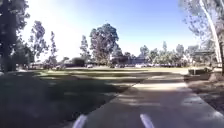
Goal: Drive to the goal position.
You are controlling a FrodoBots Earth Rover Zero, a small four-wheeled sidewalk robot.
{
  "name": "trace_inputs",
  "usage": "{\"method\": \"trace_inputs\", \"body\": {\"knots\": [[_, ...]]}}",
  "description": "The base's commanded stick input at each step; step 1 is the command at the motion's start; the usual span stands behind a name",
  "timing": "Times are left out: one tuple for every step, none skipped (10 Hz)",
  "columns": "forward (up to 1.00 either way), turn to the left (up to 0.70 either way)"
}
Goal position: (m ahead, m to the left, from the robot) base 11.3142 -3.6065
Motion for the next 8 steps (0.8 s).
{"method": "trace_inputs", "body": {"knots": [[1.0, -0.4], [1.0, -0.4], [1.0, -0.4], [1.0, -0.39], [1.0, -0.35], [1.0, -0.32], [1.0, -0.29], [1.0, -0.25]]}}
